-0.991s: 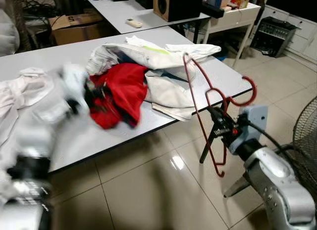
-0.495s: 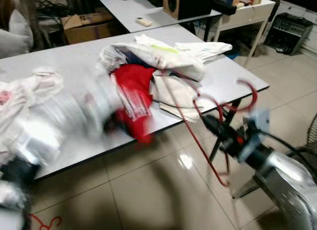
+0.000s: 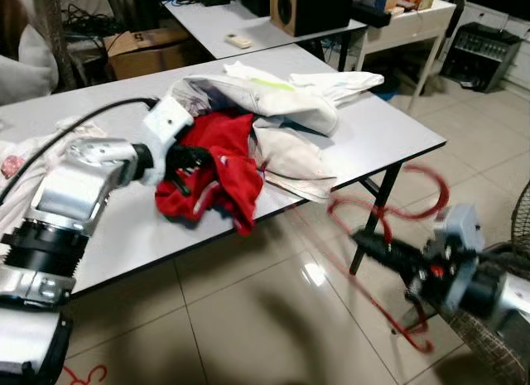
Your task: Hang hanger
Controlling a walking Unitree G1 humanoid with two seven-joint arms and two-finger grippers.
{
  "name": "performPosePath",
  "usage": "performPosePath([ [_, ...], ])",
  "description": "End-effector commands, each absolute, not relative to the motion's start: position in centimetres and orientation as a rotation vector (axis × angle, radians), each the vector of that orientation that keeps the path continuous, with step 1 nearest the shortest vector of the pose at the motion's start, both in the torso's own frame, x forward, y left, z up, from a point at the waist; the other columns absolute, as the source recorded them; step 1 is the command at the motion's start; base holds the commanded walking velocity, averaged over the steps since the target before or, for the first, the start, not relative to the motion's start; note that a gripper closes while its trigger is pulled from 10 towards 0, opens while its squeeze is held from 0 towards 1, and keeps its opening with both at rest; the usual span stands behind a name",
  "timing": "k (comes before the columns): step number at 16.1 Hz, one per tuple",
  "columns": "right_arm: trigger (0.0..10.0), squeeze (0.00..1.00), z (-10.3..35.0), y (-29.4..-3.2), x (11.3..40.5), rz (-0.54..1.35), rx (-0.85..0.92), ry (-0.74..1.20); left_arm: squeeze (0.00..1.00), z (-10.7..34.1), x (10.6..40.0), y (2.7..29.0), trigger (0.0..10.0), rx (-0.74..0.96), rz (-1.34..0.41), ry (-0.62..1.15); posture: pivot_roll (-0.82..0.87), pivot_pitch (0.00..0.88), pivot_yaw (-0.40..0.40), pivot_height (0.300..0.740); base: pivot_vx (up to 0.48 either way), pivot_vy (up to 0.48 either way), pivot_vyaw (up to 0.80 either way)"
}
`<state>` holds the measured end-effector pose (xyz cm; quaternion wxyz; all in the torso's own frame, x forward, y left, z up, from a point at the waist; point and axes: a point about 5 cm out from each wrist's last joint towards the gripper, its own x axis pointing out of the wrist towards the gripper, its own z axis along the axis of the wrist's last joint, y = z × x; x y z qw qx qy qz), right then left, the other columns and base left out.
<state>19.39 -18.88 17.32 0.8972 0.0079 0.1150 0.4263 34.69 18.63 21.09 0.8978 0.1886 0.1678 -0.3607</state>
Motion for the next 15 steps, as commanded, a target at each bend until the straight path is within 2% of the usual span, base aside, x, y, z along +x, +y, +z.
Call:
performPosePath([
  [1, 10.0, 0.00, 18.1, -18.4, 19.0, 0.929, 0.023, 0.218, 0.00, 21.6, 35.1, 18.8, 0.0, 0.377, -0.705, 0.314, -0.14, 0.000, 0.076, 0.740, 0.000, 0.000, 0.00],
  [3, 10.0, 0.00, 17.9, -17.6, 18.1, 1.007, 0.067, 0.255, 0.00, 22.9, 35.7, 18.4, 0.0, 0.323, -0.713, 0.263, -0.14, 0.000, 0.075, 0.740, 0.000, 0.000, 0.00],
  [7, 10.0, 0.00, 16.7, -16.8, 19.3, 0.972, 0.075, 0.303, 0.00, 22.2, 34.3, 16.6, 0.0, 0.321, -0.877, 0.302, -0.13, 0.000, 0.071, 0.740, 0.000, 0.000, 0.00],
  [9, 10.0, 0.00, 16.5, -16.1, 19.9, 0.950, 0.083, 0.316, 0.00, 21.5, 33.9, 17.1, 0.0, 0.411, -0.883, 0.355, -0.13, 0.000, 0.066, 0.740, 0.000, 0.000, 0.00],
  [12, 10.0, 0.00, 15.7, -16.5, 19.8, 0.928, 0.039, 0.397, 0.00, 20.1, 33.9, 18.8, 0.0, 0.566, -0.820, 0.432, -0.13, 0.000, 0.062, 0.740, 0.000, 0.000, 0.00],
  [15, 10.0, 0.00, 14.7, -17.2, 19.5, 0.896, -0.005, 0.487, 0.00, 19.8, 33.1, 17.7, 0.0, 0.484, -0.904, 0.449, -0.13, 0.000, 0.063, 0.740, 0.000, 0.000, 0.00],
])
